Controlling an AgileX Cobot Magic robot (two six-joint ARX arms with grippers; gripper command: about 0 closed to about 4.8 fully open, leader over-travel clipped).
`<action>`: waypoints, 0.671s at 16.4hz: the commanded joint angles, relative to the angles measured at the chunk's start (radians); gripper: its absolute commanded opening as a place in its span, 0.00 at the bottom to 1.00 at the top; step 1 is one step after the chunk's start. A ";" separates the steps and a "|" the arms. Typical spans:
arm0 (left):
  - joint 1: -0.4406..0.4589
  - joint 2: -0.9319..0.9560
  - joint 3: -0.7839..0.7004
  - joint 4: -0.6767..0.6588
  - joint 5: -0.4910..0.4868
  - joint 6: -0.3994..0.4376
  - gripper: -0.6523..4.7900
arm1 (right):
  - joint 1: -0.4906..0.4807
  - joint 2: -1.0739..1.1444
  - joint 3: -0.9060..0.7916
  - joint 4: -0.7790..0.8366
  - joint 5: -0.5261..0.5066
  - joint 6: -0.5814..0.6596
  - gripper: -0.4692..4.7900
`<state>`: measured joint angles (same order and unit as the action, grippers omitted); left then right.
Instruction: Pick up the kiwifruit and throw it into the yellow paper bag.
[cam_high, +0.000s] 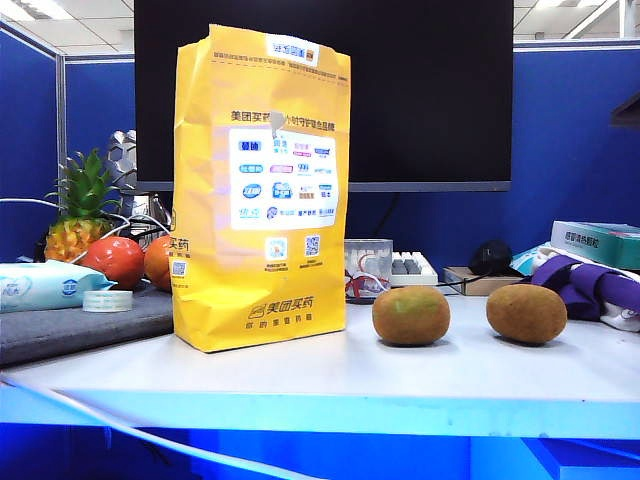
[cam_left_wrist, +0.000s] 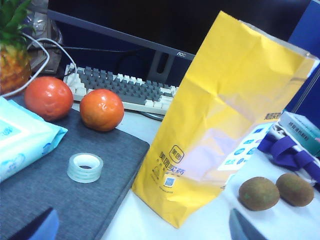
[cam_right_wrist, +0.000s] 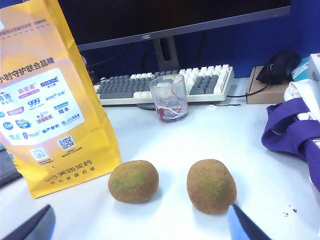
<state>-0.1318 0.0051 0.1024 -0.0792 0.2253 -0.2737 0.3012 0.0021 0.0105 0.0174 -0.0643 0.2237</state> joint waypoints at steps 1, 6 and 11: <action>0.001 -0.001 0.007 0.016 0.003 0.012 1.00 | 0.000 0.000 -0.008 0.017 -0.002 0.005 1.00; 0.001 0.023 0.087 0.008 -0.004 0.015 1.00 | 0.000 0.000 -0.008 0.069 -0.002 0.004 1.00; 0.001 0.345 0.311 0.015 0.062 0.147 1.00 | 0.000 0.000 -0.003 0.174 0.051 0.008 1.00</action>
<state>-0.1318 0.2962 0.3801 -0.0807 0.2363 -0.1627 0.3012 0.0025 0.0105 0.1532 -0.0353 0.2245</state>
